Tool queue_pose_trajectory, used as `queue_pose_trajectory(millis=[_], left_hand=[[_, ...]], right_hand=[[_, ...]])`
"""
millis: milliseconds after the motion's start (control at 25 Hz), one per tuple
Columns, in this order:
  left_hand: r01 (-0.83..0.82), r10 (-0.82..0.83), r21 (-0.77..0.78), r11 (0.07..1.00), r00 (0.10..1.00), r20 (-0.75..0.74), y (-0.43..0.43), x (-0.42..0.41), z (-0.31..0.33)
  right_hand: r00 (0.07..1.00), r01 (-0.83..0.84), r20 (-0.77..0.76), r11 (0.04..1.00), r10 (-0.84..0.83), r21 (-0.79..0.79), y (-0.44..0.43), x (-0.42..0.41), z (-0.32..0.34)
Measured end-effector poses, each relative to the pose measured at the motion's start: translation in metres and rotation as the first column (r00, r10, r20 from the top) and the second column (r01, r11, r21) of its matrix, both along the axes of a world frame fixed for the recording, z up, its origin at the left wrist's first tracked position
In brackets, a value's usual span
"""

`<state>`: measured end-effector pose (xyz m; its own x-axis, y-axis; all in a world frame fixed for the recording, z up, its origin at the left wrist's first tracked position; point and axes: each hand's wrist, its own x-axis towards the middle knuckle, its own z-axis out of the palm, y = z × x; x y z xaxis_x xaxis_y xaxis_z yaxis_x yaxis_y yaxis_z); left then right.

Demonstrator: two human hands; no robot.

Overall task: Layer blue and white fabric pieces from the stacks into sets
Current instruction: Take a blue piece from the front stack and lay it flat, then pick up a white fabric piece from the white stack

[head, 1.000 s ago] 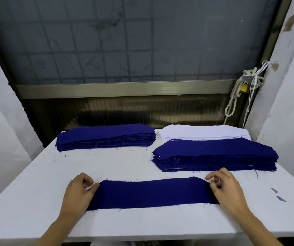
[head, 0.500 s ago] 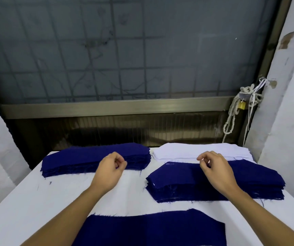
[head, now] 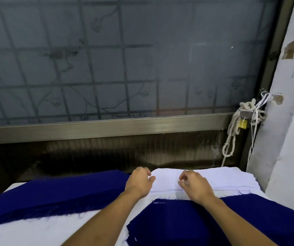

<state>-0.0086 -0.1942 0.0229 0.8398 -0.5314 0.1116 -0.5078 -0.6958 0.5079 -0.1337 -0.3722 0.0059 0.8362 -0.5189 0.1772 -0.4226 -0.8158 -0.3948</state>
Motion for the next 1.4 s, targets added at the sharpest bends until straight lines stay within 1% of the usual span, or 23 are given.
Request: queue_pose_trajectory(millis=[80, 160, 240, 320, 360, 400, 480, 520, 560, 600, 640, 680, 720, 800, 840, 920, 1040, 1120, 1240, 1360, 1400], left_hand=[[0.000, 0.000, 0.055, 0.998, 1.000, -0.004, -0.014, 0.009, -0.011], [-0.031, 0.027, 0.107, 0.994, 0.999, 0.037, -0.022, 0.012, -0.020], [-0.054, 0.050, 0.104, 0.993, 0.998, 0.040, -0.030, 0.015, -0.029], [-0.030, 0.027, 0.138, 0.990, 0.999, 0.026, -0.035, 0.019, -0.035], [0.000, -0.011, 0.200, 0.980, 0.999, 0.052, -0.035, 0.020, -0.036], [0.038, -0.073, 0.280, 0.959, 0.991, 0.114, -0.035, 0.020, -0.036], [0.100, -0.206, 0.390, 0.915, 0.948, 0.241, -0.034, 0.018, -0.035], [0.128, -0.253, 0.409, 0.904, 0.929, 0.269, -0.034, 0.015, -0.033], [0.152, -0.274, 0.400, 0.904, 0.924, 0.267, -0.034, 0.011, -0.030], [0.179, -0.272, 0.348, 0.920, 0.932, 0.241, -0.034, 0.007, -0.025], [0.203, -0.255, 0.258, 0.945, 0.948, 0.188, -0.034, 0.003, -0.021], [0.227, -0.244, 0.151, 0.962, 0.964, 0.106, -0.034, 0.000, -0.015], [0.247, -0.247, 0.038, 0.968, 0.969, -0.010, -0.034, -0.002, -0.011], [0.238, -0.288, -0.213, 0.948, 0.925, -0.248, -0.035, -0.004, -0.003], [0.210, -0.311, -0.315, 0.926, 0.896, -0.317, -0.036, -0.005, 0.000], [0.139, -0.335, -0.449, 0.883, 0.856, -0.394, -0.042, -0.007, 0.005], [0.043, -0.305, -0.512, 0.858, 0.845, -0.440, -0.052, -0.010, 0.008], [0.024, -0.281, -0.521, 0.853, 0.863, -0.421, -0.054, -0.012, 0.010], [0.157, -0.315, -0.455, 0.877, 0.902, -0.296, -0.051, -0.015, 0.018], [0.306, -0.386, -0.378, 0.874, 0.909, -0.157, -0.046, -0.021, 0.031], [0.351, -0.410, -0.343, 0.871, 0.905, -0.115, -0.044, -0.025, 0.037]], right_hand=[[1.000, -0.002, -0.004, 0.999, 0.002, -0.047, -0.004, 0.007, -0.009], [1.000, -0.002, -0.005, 0.990, 0.002, -0.141, -0.005, 0.011, -0.019], [1.000, 0.000, 0.012, 0.977, 0.003, -0.214, -0.006, 0.013, -0.029], [1.000, 0.010, 0.029, 0.971, -0.003, -0.237, -0.007, 0.015, -0.034], [0.999, 0.010, 0.032, 0.971, -0.003, -0.241, -0.008, 0.016, -0.036], [0.999, 0.011, 0.035, 0.970, -0.003, -0.242, -0.008, 0.016, -0.038], [0.999, 0.012, 0.041, 0.971, -0.003, -0.239, -0.008, 0.016, -0.039], [0.999, 0.017, 0.045, 0.972, -0.006, -0.236, -0.007, 0.016, -0.039], [0.999, 0.023, 0.053, 0.972, -0.011, -0.233, -0.008, 0.016, -0.039], [0.998, 0.032, 0.067, 0.973, -0.017, -0.229, -0.008, 0.015, -0.039], [0.996, 0.039, 0.085, 0.974, -0.020, -0.223, -0.007, 0.015, -0.038], [0.994, 0.044, 0.107, 0.977, -0.022, -0.211, -0.006, 0.014, -0.037], [0.991, 0.046, 0.129, 0.980, -0.021, -0.192, -0.006, 0.014, -0.036], [0.986, 0.040, 0.165, 0.989, -0.016, -0.144, -0.005, 0.013, -0.035], [0.984, 0.031, 0.177, 0.992, -0.009, -0.121, -0.005, 0.012, -0.034], [0.977, 0.007, 0.211, 0.996, 0.011, -0.088, -0.005, 0.011, -0.034], [0.963, -0.035, 0.261, 0.994, 0.061, -0.104, -0.006, 0.009, -0.033], [0.955, -0.054, 0.284, 0.991, 0.087, -0.123, -0.006, 0.009, -0.032], [0.935, -0.028, 0.353, 0.999, 0.040, -0.039, -0.005, 0.007, -0.027], [0.942, -0.073, 0.331, 0.996, 0.053, 0.050, -0.004, 0.003, -0.013], [0.948, -0.077, 0.317, 0.991, 0.040, 0.107, -0.005, 0.002, -0.004]])
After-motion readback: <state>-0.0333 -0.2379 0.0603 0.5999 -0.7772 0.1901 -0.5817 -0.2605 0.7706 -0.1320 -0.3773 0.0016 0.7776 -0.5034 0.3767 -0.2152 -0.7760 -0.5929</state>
